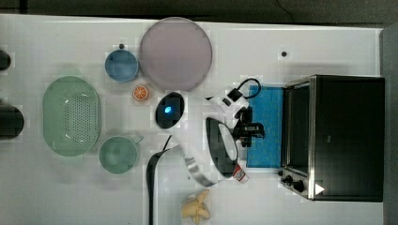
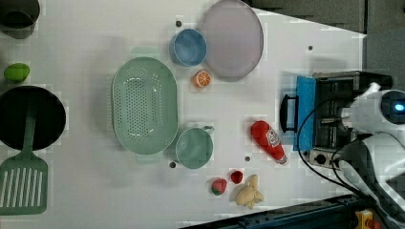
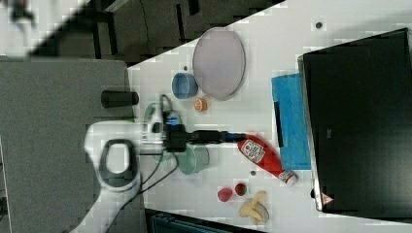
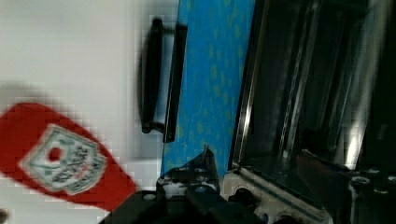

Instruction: Pick Ketchup from the table and place in oven.

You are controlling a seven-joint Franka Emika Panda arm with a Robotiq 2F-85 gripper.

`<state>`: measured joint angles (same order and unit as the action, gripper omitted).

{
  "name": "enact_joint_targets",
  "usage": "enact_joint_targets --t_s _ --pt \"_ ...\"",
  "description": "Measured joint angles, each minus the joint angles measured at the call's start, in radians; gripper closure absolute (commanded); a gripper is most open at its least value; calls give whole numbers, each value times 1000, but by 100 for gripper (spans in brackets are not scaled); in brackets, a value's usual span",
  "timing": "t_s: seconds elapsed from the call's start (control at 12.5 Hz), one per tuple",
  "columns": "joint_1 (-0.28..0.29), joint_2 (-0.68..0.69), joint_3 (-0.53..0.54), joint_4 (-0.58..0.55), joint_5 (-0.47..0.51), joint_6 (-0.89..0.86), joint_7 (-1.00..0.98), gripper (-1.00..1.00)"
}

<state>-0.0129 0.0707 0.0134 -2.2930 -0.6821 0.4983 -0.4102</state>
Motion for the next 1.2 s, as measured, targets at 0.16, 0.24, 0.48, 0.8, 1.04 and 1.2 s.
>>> enact_joint_targets --t_s 0.16,0.24,0.48,0.8,1.04,1.2 --pt "-9 114 -25 18 -82 46 38 -22" --pt "-11 160 -48 20 -116 108 57 -22" --pt "-6 278 -142 35 -243 161 165 -22" --pt "-34 416 -219 129 -406 182 262 -22" --pt "-47 493 -223 211 -419 193 346 -27" --pt "-26 504 -242 209 -417 197 360 -68"
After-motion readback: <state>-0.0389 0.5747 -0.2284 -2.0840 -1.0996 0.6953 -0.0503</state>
